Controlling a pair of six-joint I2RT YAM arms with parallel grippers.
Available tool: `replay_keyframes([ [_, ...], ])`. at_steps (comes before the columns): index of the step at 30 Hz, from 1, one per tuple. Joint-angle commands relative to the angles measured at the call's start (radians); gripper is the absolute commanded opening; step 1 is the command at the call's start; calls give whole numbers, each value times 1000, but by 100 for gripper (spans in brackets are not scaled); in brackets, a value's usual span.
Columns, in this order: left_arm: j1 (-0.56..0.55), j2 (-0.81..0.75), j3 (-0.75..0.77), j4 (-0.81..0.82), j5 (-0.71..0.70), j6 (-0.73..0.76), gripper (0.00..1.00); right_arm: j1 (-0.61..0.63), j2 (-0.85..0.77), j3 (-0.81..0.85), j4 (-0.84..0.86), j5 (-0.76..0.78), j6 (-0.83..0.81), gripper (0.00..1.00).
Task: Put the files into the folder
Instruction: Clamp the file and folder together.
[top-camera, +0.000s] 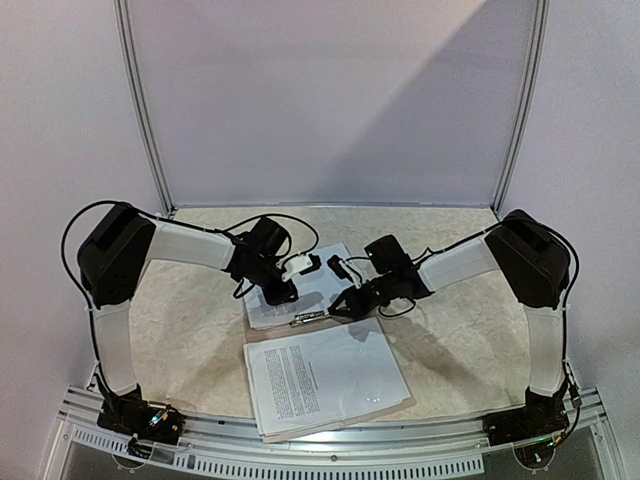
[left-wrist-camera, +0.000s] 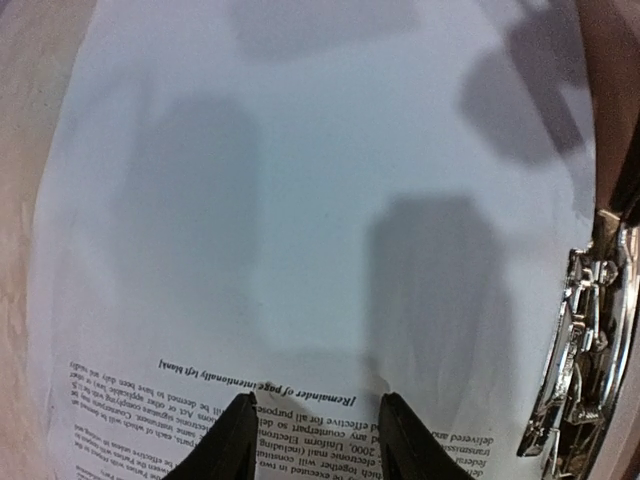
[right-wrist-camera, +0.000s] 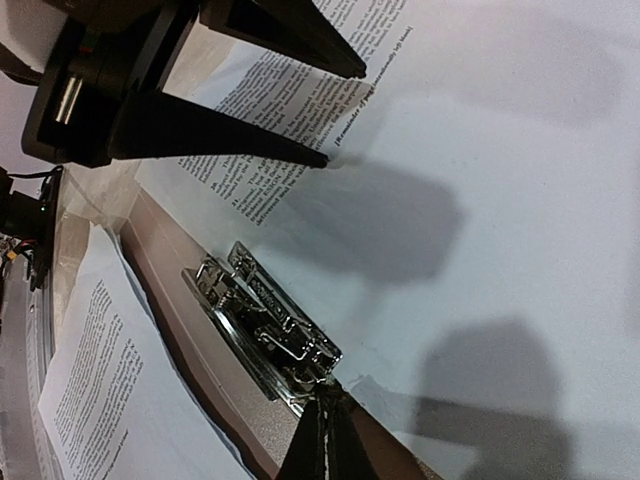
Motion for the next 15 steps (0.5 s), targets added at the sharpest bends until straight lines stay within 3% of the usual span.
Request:
replay_keyframes([
  [1,-9,90,-38,-102,-16,-34,43,35,69,-94,-202,77,6,0],
  [15,-9,1,-35,-102,99,57,47,37,92,-149,-189,129,8,0],
])
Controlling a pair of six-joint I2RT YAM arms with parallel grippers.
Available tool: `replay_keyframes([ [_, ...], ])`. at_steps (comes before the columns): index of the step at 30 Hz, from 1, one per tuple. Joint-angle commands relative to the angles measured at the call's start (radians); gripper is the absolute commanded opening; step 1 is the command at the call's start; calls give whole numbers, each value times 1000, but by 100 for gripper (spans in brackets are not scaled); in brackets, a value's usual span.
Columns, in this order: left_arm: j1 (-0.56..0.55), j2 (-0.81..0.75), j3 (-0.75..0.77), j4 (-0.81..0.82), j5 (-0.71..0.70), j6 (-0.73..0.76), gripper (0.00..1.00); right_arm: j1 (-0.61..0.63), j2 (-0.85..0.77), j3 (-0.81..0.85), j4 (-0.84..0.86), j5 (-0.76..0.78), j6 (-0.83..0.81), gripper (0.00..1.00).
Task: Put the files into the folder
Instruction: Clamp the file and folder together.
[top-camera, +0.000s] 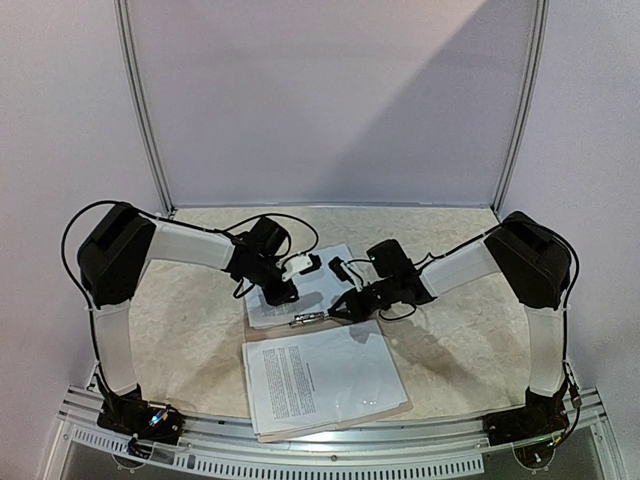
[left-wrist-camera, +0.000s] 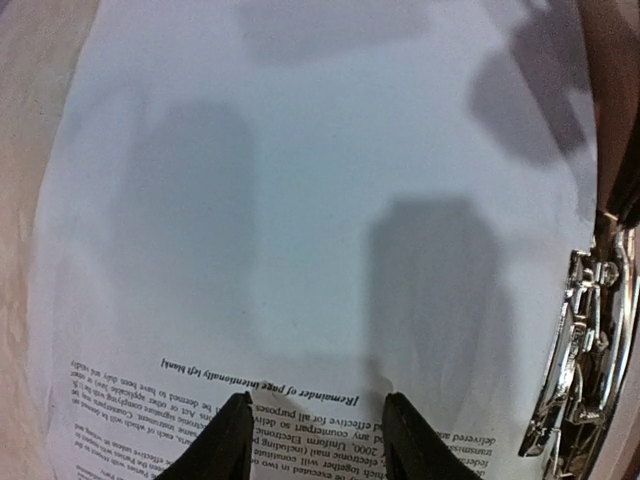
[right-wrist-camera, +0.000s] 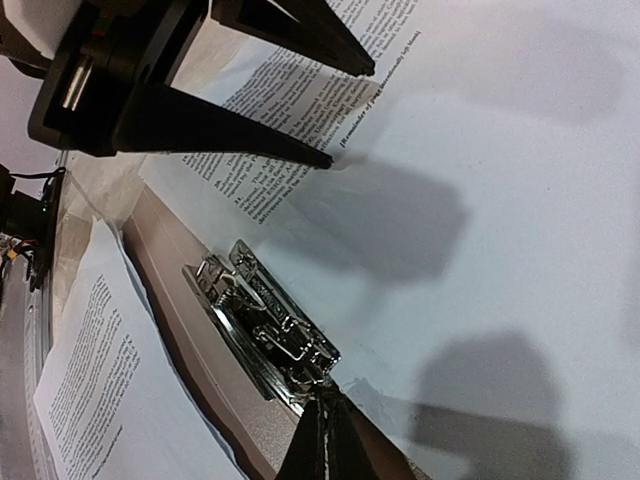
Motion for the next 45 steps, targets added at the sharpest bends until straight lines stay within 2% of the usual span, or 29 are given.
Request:
replay_keyframes([
  [1,-12,-4,-23,-112,77,72,49,32,100,-88,-273,121,-10,0],
  [6,-15,-58,16,-156,191,156,65,31,98,-98,-253,131,2,0],
  [11,-32,-114,4,-188,277,273,70,31,91,-100,-234,124,19,0],
  [15,-67,-153,-52,-176,281,342,71,31,87,-103,-216,114,37,0],
  [19,-130,-165,-145,-52,153,343,71,32,87,-106,-209,91,50,0],
  [23,-141,-115,-144,-15,71,295,65,31,82,-109,-207,70,57,0],
  [25,-142,-101,-143,-2,46,264,58,32,86,-103,-223,45,49,0],
  [31,-145,-78,-141,-48,94,228,49,26,73,-122,-207,-30,48,0],
  [35,-144,-59,-133,-58,100,209,35,16,73,-120,-193,-83,65,0],
  [41,-144,-62,-114,-77,113,212,38,5,67,-118,-186,-96,85,0],
  [45,-144,-43,-93,-86,93,214,30,6,72,-119,-186,-100,95,0],
])
